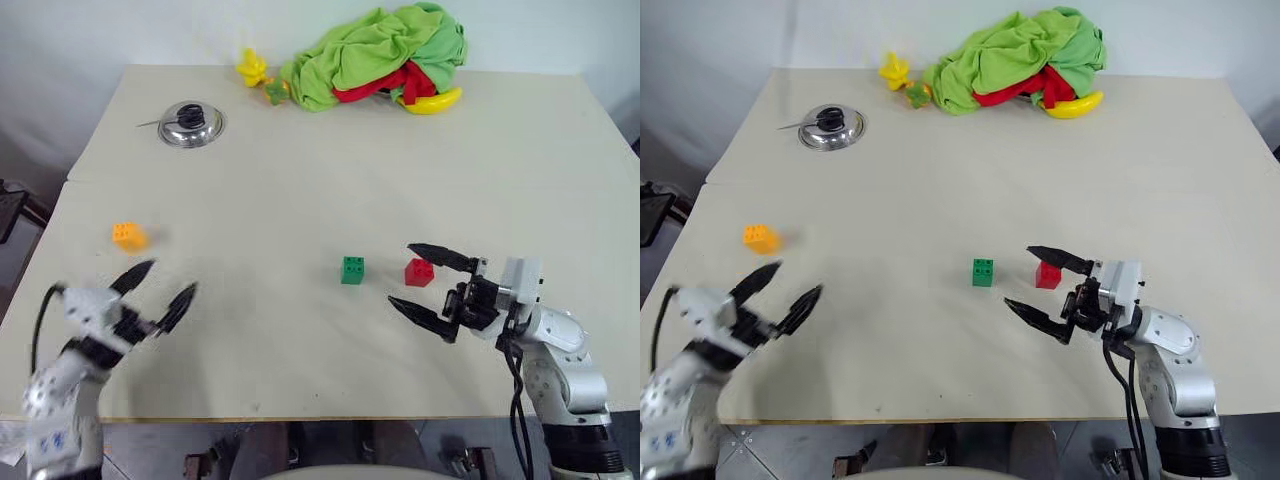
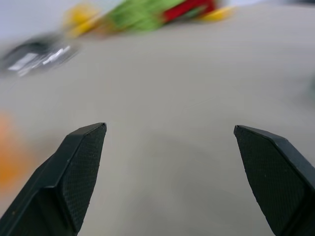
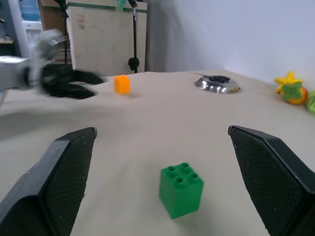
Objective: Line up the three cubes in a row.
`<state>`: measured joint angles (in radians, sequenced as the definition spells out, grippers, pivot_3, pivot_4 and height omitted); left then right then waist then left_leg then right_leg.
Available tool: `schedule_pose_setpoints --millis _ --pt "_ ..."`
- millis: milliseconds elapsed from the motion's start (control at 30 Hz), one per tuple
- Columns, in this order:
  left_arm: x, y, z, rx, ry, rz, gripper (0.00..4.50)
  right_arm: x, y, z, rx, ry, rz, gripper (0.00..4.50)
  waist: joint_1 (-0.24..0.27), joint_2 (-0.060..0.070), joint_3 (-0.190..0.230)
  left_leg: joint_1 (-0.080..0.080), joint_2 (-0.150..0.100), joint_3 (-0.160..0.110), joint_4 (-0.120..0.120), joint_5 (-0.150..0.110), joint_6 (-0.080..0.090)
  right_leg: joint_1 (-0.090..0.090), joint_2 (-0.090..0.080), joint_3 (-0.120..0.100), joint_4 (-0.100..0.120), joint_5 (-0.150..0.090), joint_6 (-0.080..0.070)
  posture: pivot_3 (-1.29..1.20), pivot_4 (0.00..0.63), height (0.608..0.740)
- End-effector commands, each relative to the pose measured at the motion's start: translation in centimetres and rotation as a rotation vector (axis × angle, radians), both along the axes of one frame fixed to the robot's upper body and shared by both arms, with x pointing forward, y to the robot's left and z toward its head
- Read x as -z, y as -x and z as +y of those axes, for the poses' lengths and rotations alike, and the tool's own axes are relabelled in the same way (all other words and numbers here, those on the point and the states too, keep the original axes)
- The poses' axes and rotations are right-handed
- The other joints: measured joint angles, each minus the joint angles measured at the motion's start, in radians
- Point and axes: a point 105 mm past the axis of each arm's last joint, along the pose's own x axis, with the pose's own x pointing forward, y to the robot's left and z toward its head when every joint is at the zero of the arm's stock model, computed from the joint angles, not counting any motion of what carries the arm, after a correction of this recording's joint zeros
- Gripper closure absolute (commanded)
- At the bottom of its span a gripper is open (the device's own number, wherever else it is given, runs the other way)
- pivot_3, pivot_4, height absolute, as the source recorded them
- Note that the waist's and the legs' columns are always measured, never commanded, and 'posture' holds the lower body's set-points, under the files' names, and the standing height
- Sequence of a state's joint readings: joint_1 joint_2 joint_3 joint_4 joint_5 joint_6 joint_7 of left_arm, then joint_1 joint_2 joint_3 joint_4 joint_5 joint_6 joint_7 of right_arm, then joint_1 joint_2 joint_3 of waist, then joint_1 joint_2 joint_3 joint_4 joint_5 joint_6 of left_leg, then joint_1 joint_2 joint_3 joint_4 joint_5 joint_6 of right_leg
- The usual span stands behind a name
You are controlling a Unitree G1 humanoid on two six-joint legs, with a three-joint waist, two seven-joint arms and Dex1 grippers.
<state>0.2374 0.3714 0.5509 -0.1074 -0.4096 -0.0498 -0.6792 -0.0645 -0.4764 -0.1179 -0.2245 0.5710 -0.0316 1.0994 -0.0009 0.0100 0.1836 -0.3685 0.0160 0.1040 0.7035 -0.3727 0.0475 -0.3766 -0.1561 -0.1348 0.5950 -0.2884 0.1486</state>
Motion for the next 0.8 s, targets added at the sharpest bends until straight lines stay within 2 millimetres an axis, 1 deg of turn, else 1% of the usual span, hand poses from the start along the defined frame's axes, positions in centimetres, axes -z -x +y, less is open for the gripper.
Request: schedule_pose_setpoints --millis 33,100,167,200,267,400,433,467,533,633,733,800 --pt "0.0 2.9 3.9 -0.22 0.012 -0.03 0.12 -0.8 -0.1 0.0 0.026 0.009 -0.074 0.0 0.009 -0.001 0.0 0.0 0.0 -0.001 0.0 0.0 0.0 0.0 0.0 -0.001 0.0 0.0 0.0 0.0 0.15 0.74" --pt "0.7 4.3 5.3 -0.303 0.024 -0.016 0.12 -1.1 -0.3 -0.2 0.057 0.018 -0.093 0.0 0.013 -0.001 0.0 0.0 0.0 0.0 0.0 0.0 0.0 0.0 0.0 0.0 0.0 0.0 0.0 0.0 0.15 0.74" --pt "0.9 5.1 6.0 -0.368 0.043 -0.024 0.12 -1.1 -0.2 -0.5 0.057 0.039 -0.1 0.0 0.015 -0.002 -0.001 0.001 -0.001 0.0 0.0 0.0 0.0 0.0 -0.001 0.0 0.0 0.0 0.0 0.0 0.15 0.74" --pt "0.8 5.1 5.9 -0.383 0.055 -0.035 0.12 -1.0 0.0 -0.6 0.043 0.055 -0.095 0.0 0.016 -0.002 -0.001 0.0 -0.001 0.0 0.0 0.0 0.0 0.0 -0.001 0.0 0.0 0.0 0.0 0.0 0.15 0.74" --pt "0.6 4.4 5.4 -0.376 0.073 -0.047 0.12 -0.6 0.2 -0.6 0.016 0.08 -0.085 0.0 0.021 -0.002 -0.001 0.0 -0.001 0.0 0.0 0.0 0.001 0.0 -0.002 0.0 0.0 0.0 0.0 0.0 0.15 0.74" --pt "-1.0 0.8 3.5 -0.288 0.116 -0.075 0.12 -0.6 0.3 -0.3 -0.032 0.092 -0.08 0.0 0.024 -0.003 -0.001 0.001 -0.001 0.0 0.0 0.0 0.001 0.0 -0.003 0.0 0.001 0.0 0.0 0.0 0.15 0.74" --pt "-1.1 -0.6 3.4 -0.289 0.097 -0.052 0.12 -0.6 0.3 -0.2 -0.047 0.094 -0.076 0.0 0.023 -0.003 -0.001 0.001 -0.001 0.001 0.0 0.0 0.001 0.0 -0.003 0.0 0.002 0.0 0.0 0.0 0.15 0.74" --pt "-1.7 -2.1 3.2 -0.29 0.089 -0.053 0.12 -0.6 0.4 0.0 -0.066 0.093 -0.063 0.0 0.024 -0.003 -0.001 0.001 -0.001 0.001 0.0 0.0 0.001 0.0 -0.002 0.0 0.002 0.0 0.0 0.0 0.15 0.74" --pt "-2.4 -4.1 3.2 -0.331 0.089 -0.047 0.12 -0.5 0.4 0.2 -0.084 0.093 -0.051 0.0 0.023 -0.003 -0.002 0.001 -0.002 0.0 0.0 0.001 0.001 -0.001 -0.002 0.0 0.003 0.0 0.0 0.0 0.15 0.74" --pt "-3.1 -6.2 3.5 -0.38 0.11 -0.052 0.12 -0.4 0.6 0.6 -0.097 0.09 -0.044 0.0 0.016 -0.004 -0.002 0.001 -0.002 0.001 0.0 0.0 0.001 -0.001 -0.001 0.0 0.003 0.0 0.0 0.0 0.15 0.74" --pt "-3.3 -8.6 2.7 -0.358 0.108 -0.037 0.12 -0.4 0.8 1.1 -0.097 0.068 -0.041 0.0 0.009 -0.004 -0.002 0.001 -0.002 0.002 -0.002 0.0 0.001 -0.001 0.0 0.0 0.002 0.0 0.0 0.0 0.15 0.74" --pt "-3.0 -9.8 2.0 -0.331 0.106 -0.008 0.12 -0.5 0.9 1.4 -0.097 0.059 -0.042 0.0 0.008 -0.004 -0.002 0.001 -0.002 0.002 -0.002 0.0 0.001 -0.001 0.001 -0.001 0.001 0.0 0.0 0.0 0.15 0.74"
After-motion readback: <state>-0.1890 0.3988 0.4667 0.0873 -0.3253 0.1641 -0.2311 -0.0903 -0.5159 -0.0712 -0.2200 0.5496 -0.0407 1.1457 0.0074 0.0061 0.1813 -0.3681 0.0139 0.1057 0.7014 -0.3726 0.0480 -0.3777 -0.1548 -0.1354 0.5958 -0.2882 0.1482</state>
